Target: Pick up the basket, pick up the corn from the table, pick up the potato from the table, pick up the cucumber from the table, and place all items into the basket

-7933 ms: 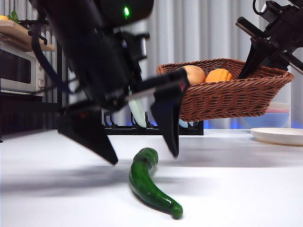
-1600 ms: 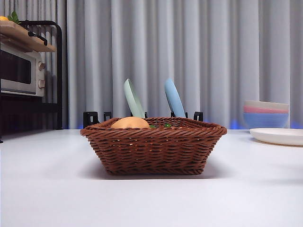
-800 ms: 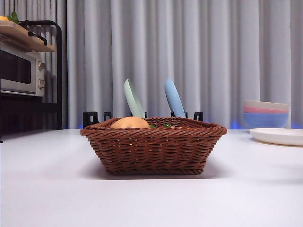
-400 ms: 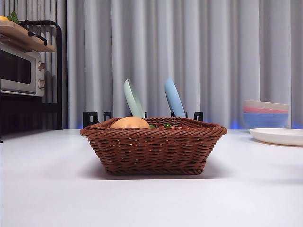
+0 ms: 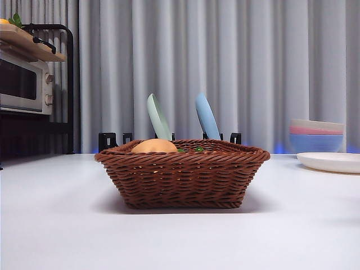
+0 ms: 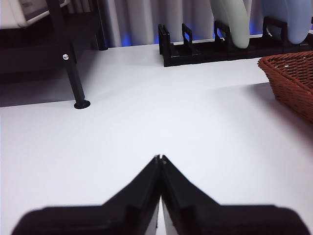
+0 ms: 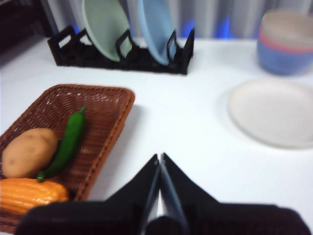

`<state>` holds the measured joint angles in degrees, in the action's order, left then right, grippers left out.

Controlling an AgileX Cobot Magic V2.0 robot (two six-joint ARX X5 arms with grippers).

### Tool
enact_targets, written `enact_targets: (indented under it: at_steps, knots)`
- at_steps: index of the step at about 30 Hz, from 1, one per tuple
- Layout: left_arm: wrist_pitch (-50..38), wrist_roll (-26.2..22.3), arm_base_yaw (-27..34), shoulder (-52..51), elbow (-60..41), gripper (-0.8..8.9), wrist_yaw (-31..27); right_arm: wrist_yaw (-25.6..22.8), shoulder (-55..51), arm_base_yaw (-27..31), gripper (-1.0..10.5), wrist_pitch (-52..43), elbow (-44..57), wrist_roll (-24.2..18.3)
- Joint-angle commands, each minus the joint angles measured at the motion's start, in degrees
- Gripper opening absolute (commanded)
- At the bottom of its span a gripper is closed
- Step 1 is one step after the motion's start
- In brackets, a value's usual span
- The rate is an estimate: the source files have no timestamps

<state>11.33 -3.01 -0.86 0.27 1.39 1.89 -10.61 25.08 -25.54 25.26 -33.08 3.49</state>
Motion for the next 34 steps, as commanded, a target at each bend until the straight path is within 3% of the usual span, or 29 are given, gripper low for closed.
enact_targets:
  at_steps: [1,4,9,19,29,34]
  knots:
    - [-0.2,-0.4,0.2,-0.2,-0.9,-0.03,-0.3,7.6,-2.6,6.4,0.0,-1.7,3.3,-5.8]
    - [-0.2,-0.4,0.2,-0.2,-0.9,-0.03,-0.3,13.2,-6.7,12.3,0.0,-6.9,8.4,-7.6]
    - [-0.2,-0.4,0.2,-0.2,-0.9,-0.03,-0.3,19.5,-13.9,17.5,0.0,-16.9,18.3,-10.0]
    - [-0.2,-0.4,0.2,-0.2,-0.9,-0.03,-0.3,19.7,-24.7,18.8,0.0,-18.4,29.5,-9.9]
    - [-0.2,-0.4,0.2,-0.2,-0.9,-0.03,-0.3,19.6,-25.0,18.8,0.0,-15.4,32.7,-8.5]
    - [-0.2,-0.4,0.2,-0.2,-0.9,-0.03,-0.3,19.5,-25.0,18.8,0.0,-15.4,32.7,-4.7]
